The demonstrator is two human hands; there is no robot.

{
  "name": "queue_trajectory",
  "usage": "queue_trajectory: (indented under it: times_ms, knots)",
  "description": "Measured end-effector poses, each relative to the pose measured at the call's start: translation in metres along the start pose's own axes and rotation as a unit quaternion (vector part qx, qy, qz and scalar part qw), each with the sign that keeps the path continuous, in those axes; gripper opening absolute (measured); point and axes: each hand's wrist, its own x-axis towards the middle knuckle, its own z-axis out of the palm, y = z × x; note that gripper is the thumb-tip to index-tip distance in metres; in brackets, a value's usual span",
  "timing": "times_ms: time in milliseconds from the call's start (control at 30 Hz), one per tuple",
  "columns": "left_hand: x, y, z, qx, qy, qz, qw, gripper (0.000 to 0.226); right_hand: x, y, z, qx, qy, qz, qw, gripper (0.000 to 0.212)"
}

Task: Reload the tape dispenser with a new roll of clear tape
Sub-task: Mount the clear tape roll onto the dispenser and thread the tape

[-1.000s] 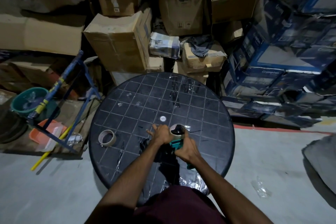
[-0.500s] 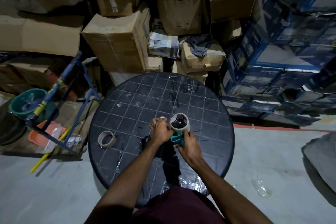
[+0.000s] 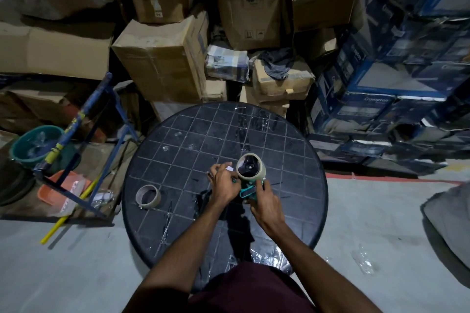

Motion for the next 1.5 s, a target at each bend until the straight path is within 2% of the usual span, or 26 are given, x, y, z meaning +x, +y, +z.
queue_trajectory:
  times_ms: [200,333,467,600,700,767,867,1033,1233,1500]
  knots:
    - [0.003,0.0,0.0,0.001,-0.028,0.026,0.999,0.027,0.004,0.001,0.0,0.003,0.016,-0.003,1.0,0.069]
    - [0.01,-0.005,-0.001,-0.023,-0.023,0.05,0.998,0.014,0.008,-0.001,-0.001,0.009,0.026,-0.007,1.0,0.067]
    - [0.011,-0.007,-0.001,-0.064,-0.01,0.037,0.997,0.019,0.013,-0.005,-0.003,0.006,0.03,-0.012,0.999,0.07]
    - [0.011,-0.006,-0.005,0.007,-0.002,0.03,1.0,0.02,0.014,-0.003,-0.002,0.005,0.025,-0.016,1.0,0.073]
    - [0.01,-0.008,-0.011,0.082,0.008,0.06,0.995,0.027,0.015,-0.002,-0.001,0.01,0.025,-0.019,0.999,0.075]
    - [0.009,-0.008,-0.012,0.084,0.003,0.082,0.993,0.028,0.017,-0.003,-0.001,0.012,0.023,-0.02,0.999,0.074]
    - [0.009,-0.007,-0.009,0.054,0.006,0.086,0.995,0.018,0.019,-0.005,-0.003,0.009,0.022,-0.017,1.0,0.069]
    - [0.009,-0.001,-0.001,-0.019,0.017,0.026,0.999,0.021,0.021,-0.006,-0.003,0.002,0.022,-0.016,1.0,0.061]
    - [0.012,0.001,0.001,0.097,0.012,0.06,0.993,0.024,0.022,-0.002,-0.002,0.009,0.022,-0.016,1.0,0.068]
    - [0.013,-0.001,0.002,-0.031,0.044,0.049,0.997,0.023,0.023,-0.004,-0.011,0.017,0.025,-0.018,0.999,0.071]
